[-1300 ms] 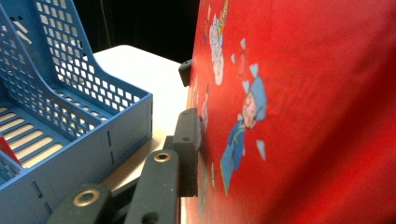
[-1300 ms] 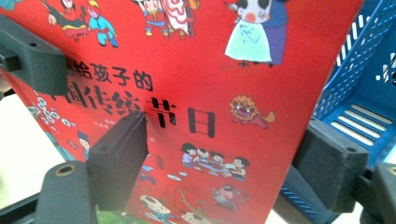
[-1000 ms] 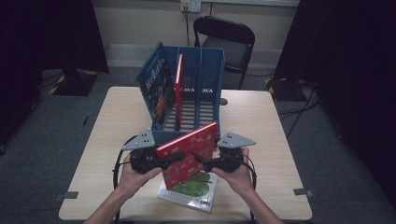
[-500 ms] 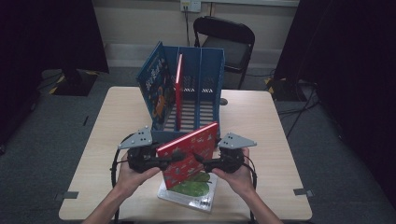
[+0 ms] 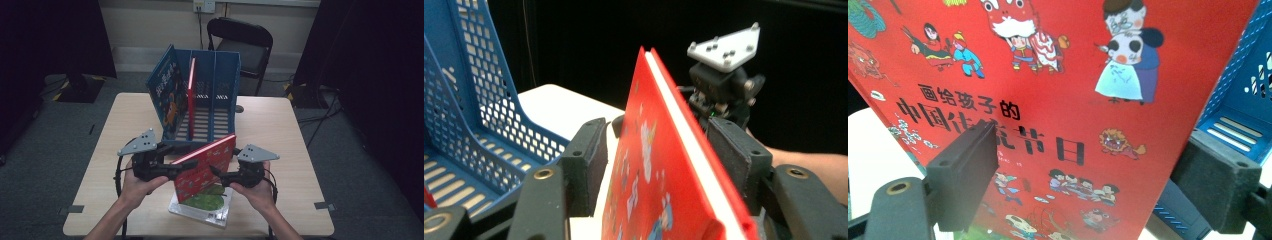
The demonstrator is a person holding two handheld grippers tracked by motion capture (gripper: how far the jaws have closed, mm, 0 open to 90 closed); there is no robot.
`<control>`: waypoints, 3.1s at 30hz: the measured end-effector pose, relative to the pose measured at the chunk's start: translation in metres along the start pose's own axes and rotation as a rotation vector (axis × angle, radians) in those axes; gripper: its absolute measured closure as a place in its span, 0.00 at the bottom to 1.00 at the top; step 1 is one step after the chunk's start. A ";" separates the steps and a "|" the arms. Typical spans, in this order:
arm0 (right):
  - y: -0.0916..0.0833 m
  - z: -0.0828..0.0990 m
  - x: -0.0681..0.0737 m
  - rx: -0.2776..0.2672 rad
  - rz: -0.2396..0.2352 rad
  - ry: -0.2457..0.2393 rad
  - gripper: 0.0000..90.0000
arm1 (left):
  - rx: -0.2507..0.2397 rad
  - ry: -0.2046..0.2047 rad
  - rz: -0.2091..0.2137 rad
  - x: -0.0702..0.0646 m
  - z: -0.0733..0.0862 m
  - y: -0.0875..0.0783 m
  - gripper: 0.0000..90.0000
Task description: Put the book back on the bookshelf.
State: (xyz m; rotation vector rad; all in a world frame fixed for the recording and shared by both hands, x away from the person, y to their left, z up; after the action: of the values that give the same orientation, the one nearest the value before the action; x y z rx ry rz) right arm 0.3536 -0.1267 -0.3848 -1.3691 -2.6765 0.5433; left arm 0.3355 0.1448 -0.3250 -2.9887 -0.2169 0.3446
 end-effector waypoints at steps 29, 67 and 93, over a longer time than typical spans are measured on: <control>-0.007 -0.001 0.000 -0.017 0.002 0.004 0.16 | 0.043 -0.076 -0.109 0.028 0.013 -0.021 0.42; 0.006 -0.015 -0.006 0.034 -0.007 0.055 0.22 | 0.129 -0.167 -0.069 0.045 0.060 0.003 0.36; 0.019 -0.017 -0.002 0.026 -0.049 0.045 0.24 | 0.151 -0.076 -0.039 0.031 0.061 0.013 0.35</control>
State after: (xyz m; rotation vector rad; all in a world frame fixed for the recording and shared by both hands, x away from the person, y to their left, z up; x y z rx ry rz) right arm 0.3740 -0.1134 -0.3752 -1.2894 -2.6504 0.5347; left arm 0.3528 0.1433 -0.3923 -2.8216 -0.2454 0.4501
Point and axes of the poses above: each handheld gripper's, and its own axes: y roughly forward along the jaws, z roughly out of its underside, x roughly to its left, the point moved 1 cm from there along y, roughly forward along the jaws, and after that the axes turned 15 degrees about z, right-handed, at the moved point
